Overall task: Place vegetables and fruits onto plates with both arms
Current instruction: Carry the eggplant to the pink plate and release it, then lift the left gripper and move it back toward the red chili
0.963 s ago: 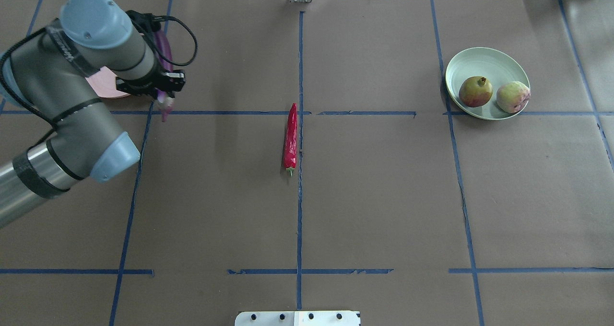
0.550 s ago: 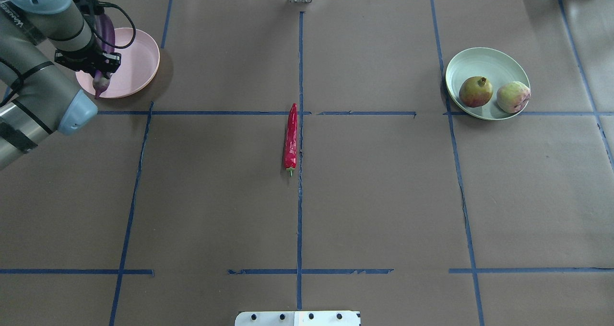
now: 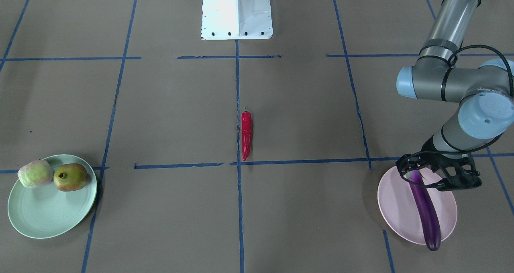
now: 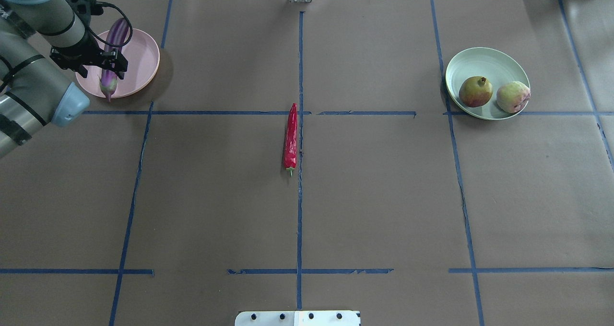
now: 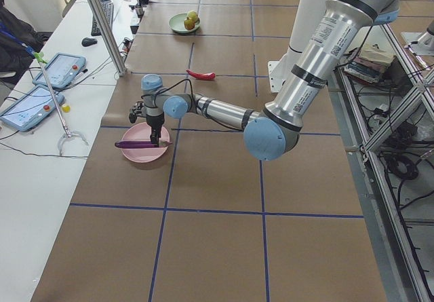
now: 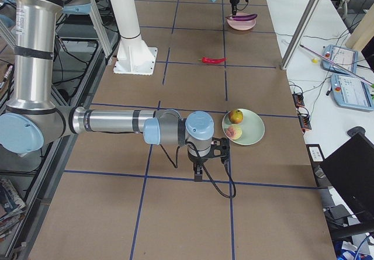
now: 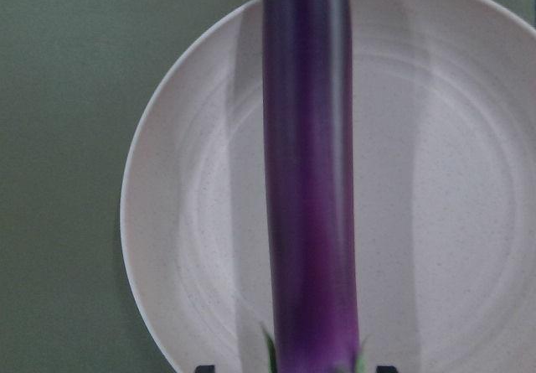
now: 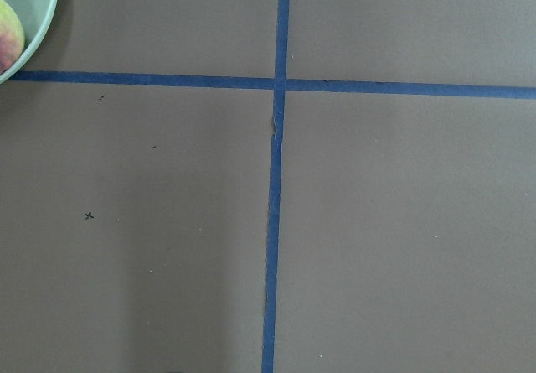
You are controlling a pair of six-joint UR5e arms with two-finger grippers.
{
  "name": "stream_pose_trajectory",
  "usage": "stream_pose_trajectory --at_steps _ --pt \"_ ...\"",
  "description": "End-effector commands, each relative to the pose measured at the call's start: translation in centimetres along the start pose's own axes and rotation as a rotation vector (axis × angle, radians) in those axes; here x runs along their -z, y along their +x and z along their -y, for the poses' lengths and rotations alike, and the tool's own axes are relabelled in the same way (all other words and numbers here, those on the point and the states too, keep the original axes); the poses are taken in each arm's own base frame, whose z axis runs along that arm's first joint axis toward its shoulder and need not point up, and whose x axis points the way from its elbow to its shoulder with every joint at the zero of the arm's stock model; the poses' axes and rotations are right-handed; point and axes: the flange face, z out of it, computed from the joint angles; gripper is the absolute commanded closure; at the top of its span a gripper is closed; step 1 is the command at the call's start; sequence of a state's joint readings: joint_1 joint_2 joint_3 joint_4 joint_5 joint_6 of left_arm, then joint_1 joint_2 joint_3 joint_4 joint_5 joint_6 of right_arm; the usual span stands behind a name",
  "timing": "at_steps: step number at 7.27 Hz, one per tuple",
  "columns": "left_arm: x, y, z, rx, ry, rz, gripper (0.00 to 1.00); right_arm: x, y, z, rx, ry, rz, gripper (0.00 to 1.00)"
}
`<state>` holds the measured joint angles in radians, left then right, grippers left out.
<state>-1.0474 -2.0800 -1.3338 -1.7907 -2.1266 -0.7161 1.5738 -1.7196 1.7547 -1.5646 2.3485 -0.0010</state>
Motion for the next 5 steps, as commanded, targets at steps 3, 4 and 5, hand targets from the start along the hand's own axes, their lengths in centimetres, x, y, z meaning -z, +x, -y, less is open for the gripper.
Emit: stream_pose_trajectory --at_steps 3,4,5 --pt "5.1 17.4 -8.3 0.113 -0.05 -0.164 0.0 0.0 0.0 0.0 -0.001 0.0 0.0 0.0" --pt "4.1 23.6 -11.1 0.137 -0.026 -0.153 0.0 0.0 0.0 0.0 0.001 0.0 0.0 0.0" --pt "1.8 29.8 -15.8 0.127 -0.025 -0.14 0.0 0.0 0.0 0.0 -0.001 -0.001 0.0 0.0"
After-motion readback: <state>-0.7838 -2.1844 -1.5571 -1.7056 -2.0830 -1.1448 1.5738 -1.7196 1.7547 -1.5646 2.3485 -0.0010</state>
